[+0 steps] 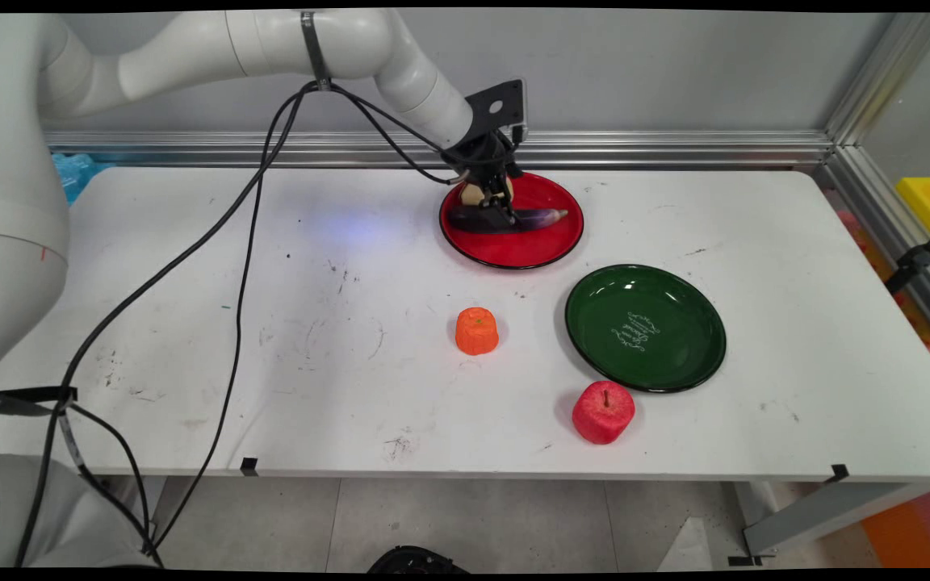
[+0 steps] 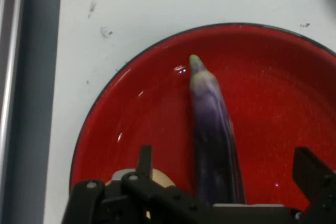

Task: Pick up the eggplant from the red plate, then place the picked object on the table

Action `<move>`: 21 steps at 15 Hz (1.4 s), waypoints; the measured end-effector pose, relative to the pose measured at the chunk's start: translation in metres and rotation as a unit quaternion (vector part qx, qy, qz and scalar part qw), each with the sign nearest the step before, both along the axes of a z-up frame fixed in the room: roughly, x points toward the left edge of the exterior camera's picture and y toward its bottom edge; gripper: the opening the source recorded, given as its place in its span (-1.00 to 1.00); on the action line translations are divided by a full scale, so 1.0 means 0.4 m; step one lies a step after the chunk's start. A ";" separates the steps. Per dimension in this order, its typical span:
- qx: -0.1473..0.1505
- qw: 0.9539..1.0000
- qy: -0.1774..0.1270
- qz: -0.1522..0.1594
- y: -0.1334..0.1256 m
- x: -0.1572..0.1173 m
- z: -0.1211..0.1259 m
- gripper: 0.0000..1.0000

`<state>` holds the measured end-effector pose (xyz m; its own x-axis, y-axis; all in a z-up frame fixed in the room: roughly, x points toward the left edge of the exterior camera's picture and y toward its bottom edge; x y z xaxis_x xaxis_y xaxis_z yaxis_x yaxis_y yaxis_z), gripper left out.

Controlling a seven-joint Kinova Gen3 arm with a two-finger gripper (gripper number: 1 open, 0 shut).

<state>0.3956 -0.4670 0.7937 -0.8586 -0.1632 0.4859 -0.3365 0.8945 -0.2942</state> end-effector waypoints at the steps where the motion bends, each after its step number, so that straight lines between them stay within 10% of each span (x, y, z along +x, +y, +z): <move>1: 0.004 1.000 0.001 0.001 -0.005 0.003 -0.006 1.00; 11: 0.032 0.999 0.015 0.009 -0.042 0.010 -0.068 1.00; 12: 0.034 0.999 0.015 0.008 -0.043 0.010 -0.073 -1.00; 21: 0.046 0.999 0.020 -0.001 -0.040 0.004 -0.086 -1.00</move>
